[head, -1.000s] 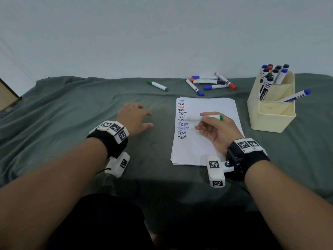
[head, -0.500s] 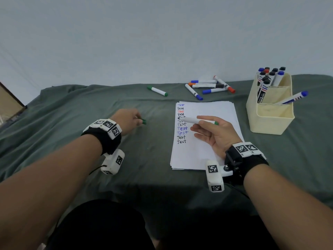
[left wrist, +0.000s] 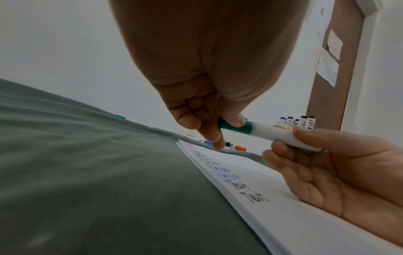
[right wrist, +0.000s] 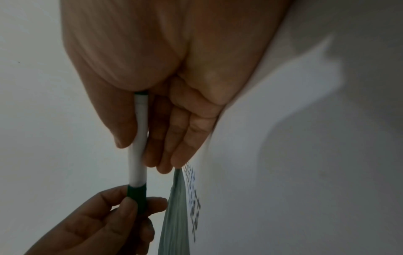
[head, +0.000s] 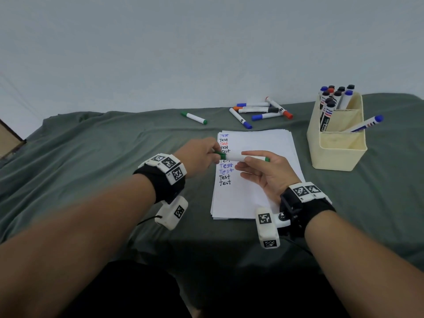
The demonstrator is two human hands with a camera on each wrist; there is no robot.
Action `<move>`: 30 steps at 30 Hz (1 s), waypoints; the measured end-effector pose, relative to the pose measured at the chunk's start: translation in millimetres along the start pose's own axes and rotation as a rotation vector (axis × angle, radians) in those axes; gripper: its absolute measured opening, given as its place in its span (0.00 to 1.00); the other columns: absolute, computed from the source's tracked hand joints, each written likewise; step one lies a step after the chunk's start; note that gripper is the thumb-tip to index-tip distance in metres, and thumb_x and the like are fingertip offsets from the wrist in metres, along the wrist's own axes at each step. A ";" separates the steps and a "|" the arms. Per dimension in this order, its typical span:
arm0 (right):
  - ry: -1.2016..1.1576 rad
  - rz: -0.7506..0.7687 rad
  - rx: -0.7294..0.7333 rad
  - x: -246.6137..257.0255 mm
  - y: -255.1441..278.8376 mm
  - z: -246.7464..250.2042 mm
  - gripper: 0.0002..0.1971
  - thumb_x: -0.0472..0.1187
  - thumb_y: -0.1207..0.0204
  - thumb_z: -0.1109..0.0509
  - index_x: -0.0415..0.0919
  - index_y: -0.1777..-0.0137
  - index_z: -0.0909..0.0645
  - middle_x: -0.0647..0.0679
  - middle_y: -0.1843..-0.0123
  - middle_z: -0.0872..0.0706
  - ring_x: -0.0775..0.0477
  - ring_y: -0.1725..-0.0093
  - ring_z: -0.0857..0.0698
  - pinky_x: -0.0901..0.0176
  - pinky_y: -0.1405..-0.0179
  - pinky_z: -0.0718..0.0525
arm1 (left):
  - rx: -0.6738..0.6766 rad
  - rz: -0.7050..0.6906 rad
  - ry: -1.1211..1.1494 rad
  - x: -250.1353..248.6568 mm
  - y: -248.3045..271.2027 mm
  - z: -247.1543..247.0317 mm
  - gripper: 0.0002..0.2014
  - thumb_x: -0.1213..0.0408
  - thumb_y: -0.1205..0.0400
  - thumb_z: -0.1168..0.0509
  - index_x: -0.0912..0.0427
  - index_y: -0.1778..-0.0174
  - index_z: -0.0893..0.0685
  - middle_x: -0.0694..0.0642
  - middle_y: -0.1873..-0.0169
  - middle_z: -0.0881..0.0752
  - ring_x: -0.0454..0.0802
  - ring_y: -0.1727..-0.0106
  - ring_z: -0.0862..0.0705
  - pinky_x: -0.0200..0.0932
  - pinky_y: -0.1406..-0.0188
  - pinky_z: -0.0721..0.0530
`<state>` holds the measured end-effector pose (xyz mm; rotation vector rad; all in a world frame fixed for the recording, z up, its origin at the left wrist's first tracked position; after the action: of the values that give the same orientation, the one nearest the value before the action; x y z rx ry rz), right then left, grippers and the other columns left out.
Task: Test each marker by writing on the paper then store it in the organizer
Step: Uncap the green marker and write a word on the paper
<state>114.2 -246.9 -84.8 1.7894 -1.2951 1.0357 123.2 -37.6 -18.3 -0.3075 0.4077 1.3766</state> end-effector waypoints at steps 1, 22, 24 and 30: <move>-0.004 0.002 -0.003 0.2 0.5 0.0 0.09 0.33 0.22 0.23 0.37 0.43 0.09 0.29 0.48 0.08 0.32 0.46 0.07 0.52 0.53 0.08 | 0.001 0.002 0.013 -1.6 -1.3 -1.4 0.03 0.60 0.16 0.34 0.50 0.48 0.18 0.44 0.59 0.11 0.37 0.64 0.18 0.31 0.67 0.30; 0.297 0.066 -0.024 -3.6 -1.5 -1.9 0.15 0.41 0.27 0.17 0.53 0.41 0.10 0.39 0.48 0.06 0.40 0.45 0.07 0.56 0.45 0.10 | 0.144 -0.226 -0.285 -15.2 -5.2 0.8 0.12 0.53 0.17 0.34 0.44 0.37 0.18 0.39 0.56 0.17 0.42 0.54 0.20 0.42 0.52 0.24; 0.403 0.075 -0.050 -3.2 -1.6 -1.6 0.19 0.43 0.28 0.16 0.54 0.38 0.12 0.45 0.51 0.06 0.47 0.50 0.07 0.52 0.42 0.10 | 0.141 -0.247 -0.326 -9.4 -0.4 1.5 0.13 0.52 0.17 0.33 0.47 0.38 0.15 0.40 0.59 0.19 0.43 0.56 0.22 0.40 0.55 0.27; 0.661 0.035 -0.148 1.2 -2.6 -9.3 0.23 0.49 0.25 0.20 0.51 0.31 0.16 0.58 0.46 0.08 0.59 0.47 0.11 0.60 0.40 0.16 | 0.024 -0.030 -0.505 35.0 15.1 25.7 0.12 0.55 0.20 0.34 0.52 0.46 0.10 0.50 0.58 0.11 0.52 0.57 0.15 0.43 0.60 0.21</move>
<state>115.0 -238.6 -79.7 1.1621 -0.9540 1.3585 115.8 7.1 -10.8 0.0591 0.0001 1.3631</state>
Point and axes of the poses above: each hand's wrist, its own y-axis away from the middle knuckle, its own z-axis out of the back of the hand, x = y × z, the point moved 2 cm from there along -y, towards the middle knuckle
